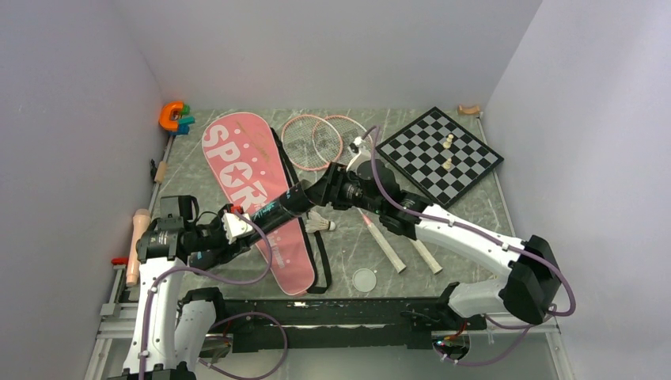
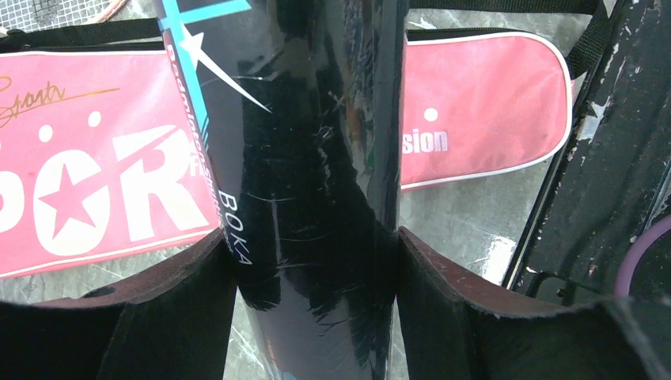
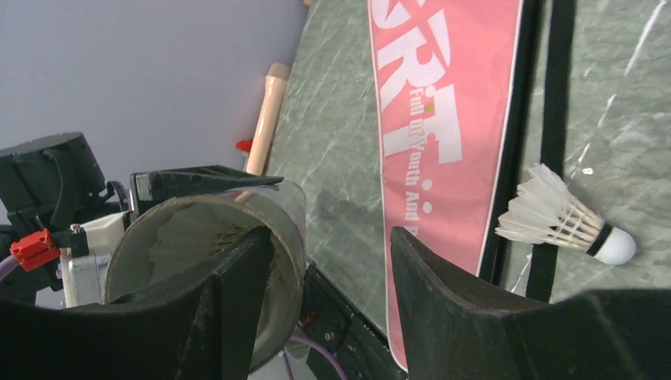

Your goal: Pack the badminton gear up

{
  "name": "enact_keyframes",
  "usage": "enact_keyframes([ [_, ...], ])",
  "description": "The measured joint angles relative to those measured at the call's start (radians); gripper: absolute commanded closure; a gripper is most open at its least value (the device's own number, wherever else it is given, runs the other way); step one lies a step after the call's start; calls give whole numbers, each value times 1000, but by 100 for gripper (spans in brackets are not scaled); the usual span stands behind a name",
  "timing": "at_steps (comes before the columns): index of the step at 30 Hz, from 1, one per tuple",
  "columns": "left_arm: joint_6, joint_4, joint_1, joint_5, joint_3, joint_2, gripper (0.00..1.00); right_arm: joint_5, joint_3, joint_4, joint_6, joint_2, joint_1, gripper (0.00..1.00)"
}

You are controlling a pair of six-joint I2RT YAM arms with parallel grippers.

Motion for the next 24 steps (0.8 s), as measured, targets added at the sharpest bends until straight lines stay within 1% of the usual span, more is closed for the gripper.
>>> enact_keyframes([
  [2, 4, 0, -1, -1, 0, 0, 100, -27, 9, 4, -6, 20, 3, 38],
  [8, 26, -15, -1, -19, 0, 9, 100, -129, 70, 5, -16, 98, 4, 20],
  [11, 29, -14, -3, -15, 0, 9, 100, -146, 102, -45, -42, 104, -4, 16],
  [15, 30, -6, -5, -16, -18, -4, 100, -166, 108, -121, -72, 48, -64, 16],
  [20, 48, -6, -6, -32, -71, -26, 100, -177, 105, -209, -106, -106, -223, 18],
  [22, 47, -6, -6, -44, -89, -29, 100, -165, 98, -241, -122, -158, -251, 19],
  [24, 45, -6, -6, -52, -100, -29, 100, -130, 86, -286, -139, -182, -250, 18],
])
